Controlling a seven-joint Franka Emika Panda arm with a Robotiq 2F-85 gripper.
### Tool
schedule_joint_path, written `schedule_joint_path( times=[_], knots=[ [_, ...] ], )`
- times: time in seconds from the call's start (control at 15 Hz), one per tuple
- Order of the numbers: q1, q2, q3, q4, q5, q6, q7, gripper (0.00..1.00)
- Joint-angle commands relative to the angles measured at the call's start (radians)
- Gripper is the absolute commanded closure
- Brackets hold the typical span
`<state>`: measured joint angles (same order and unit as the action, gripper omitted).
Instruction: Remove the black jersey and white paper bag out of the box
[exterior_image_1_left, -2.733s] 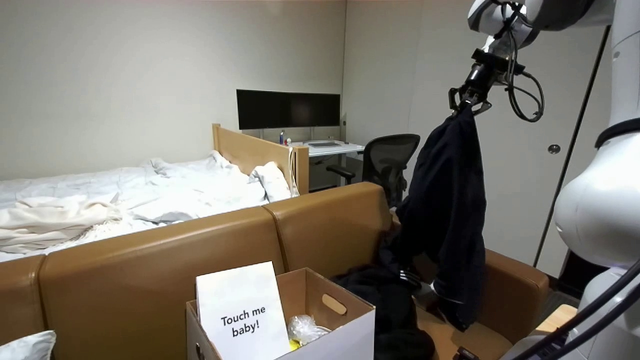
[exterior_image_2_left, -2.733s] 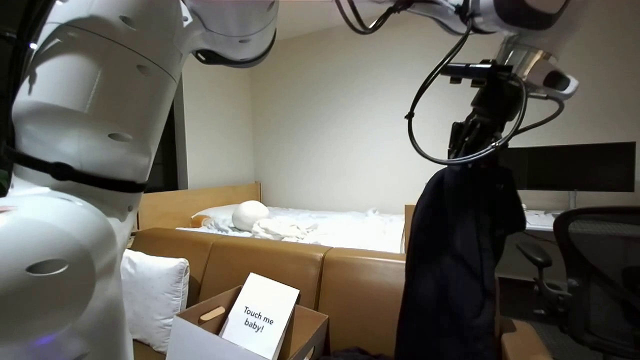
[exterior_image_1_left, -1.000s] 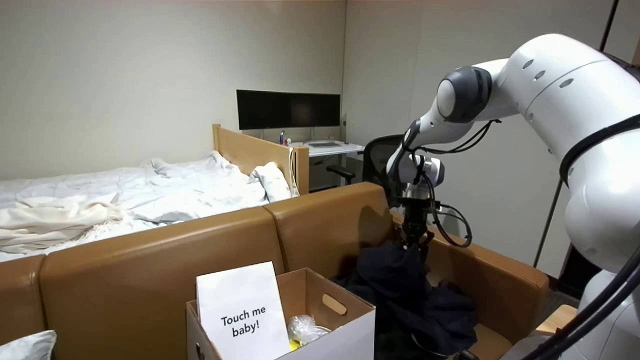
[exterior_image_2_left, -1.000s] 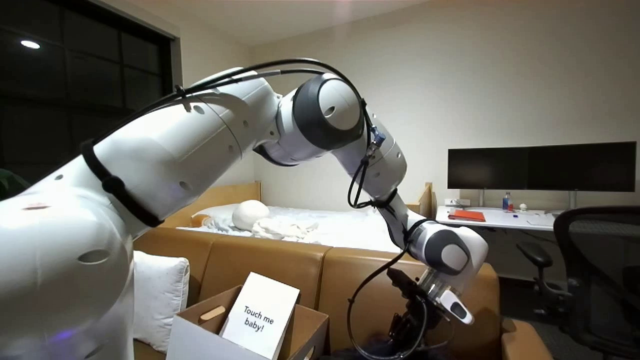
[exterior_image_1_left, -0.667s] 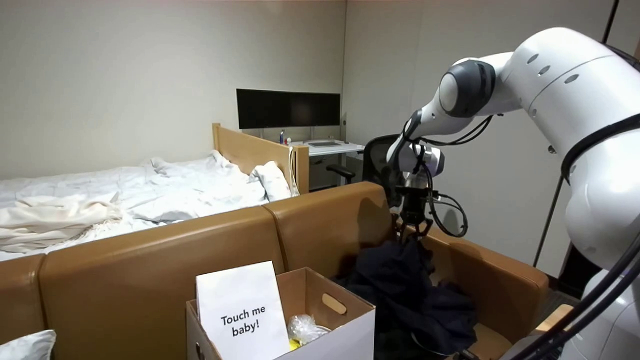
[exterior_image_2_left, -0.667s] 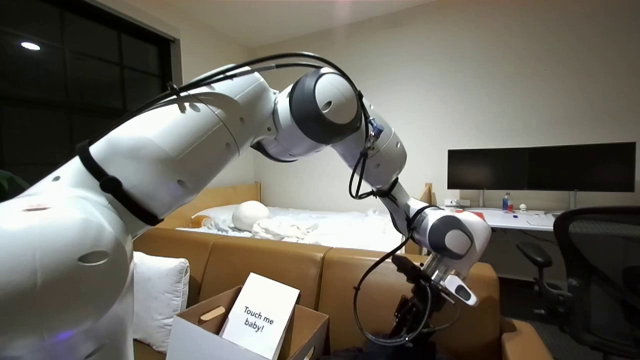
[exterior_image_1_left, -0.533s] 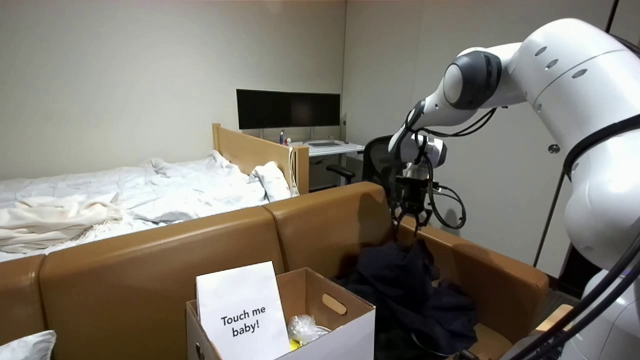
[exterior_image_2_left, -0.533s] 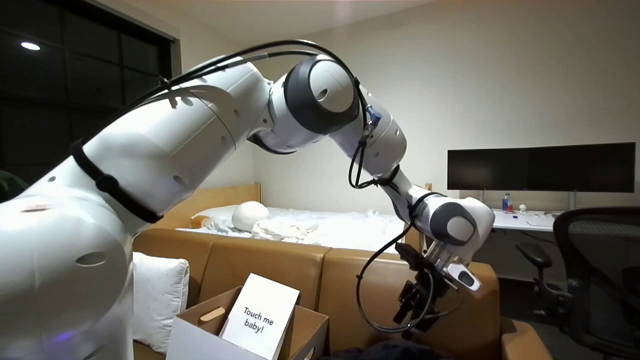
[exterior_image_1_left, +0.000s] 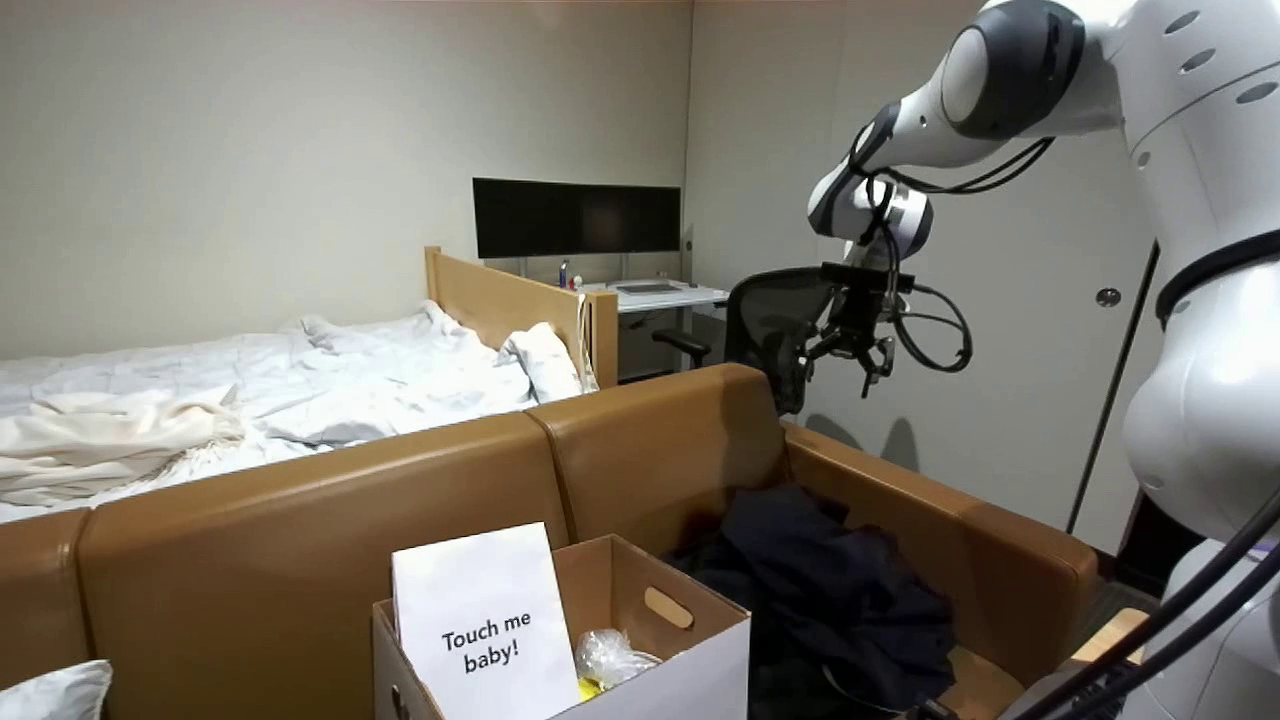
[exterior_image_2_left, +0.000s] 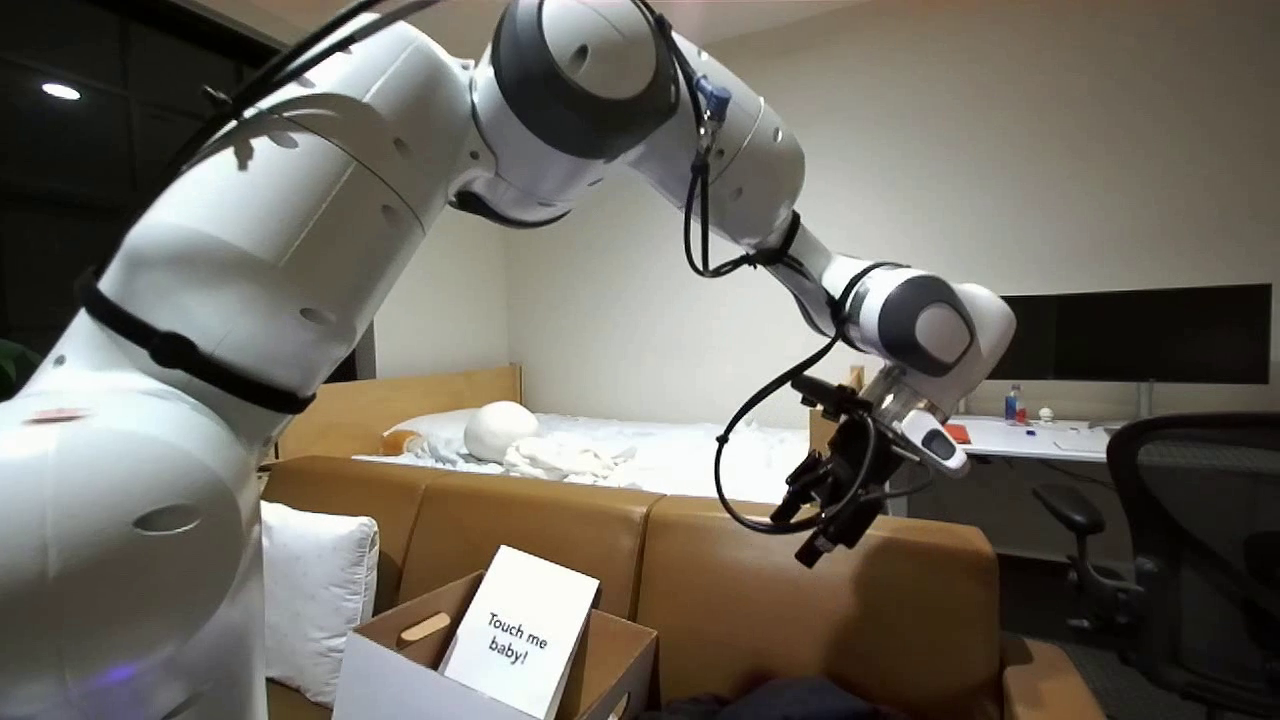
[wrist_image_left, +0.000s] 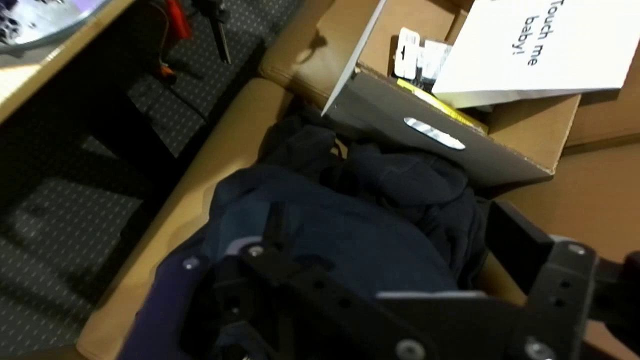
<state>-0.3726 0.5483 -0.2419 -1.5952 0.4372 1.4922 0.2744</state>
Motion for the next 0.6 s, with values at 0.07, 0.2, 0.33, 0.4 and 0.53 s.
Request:
schedule_joint_path(
  times=[0.07, 0.2, 0.33, 0.4, 0.53],
  knots=[
    [-0.016, -0.227, -0.045, -0.093, -0.093, -0.132, -0.128, 0.00],
    [0.001, -0.315, -0.058, -0.084, -0.180, -0.198, -0.183, 0.00],
    [0.029, -0.381, -0.044, -0.082, -0.240, -0.219, -0.222, 0.00],
    [0.047, -0.402, -0.032, -0.089, -0.251, -0.187, -0.237, 0.00],
    [0.073, -0.434, -0.014, -0.119, -0.230, -0.087, -0.262, 0.00]
  ],
)
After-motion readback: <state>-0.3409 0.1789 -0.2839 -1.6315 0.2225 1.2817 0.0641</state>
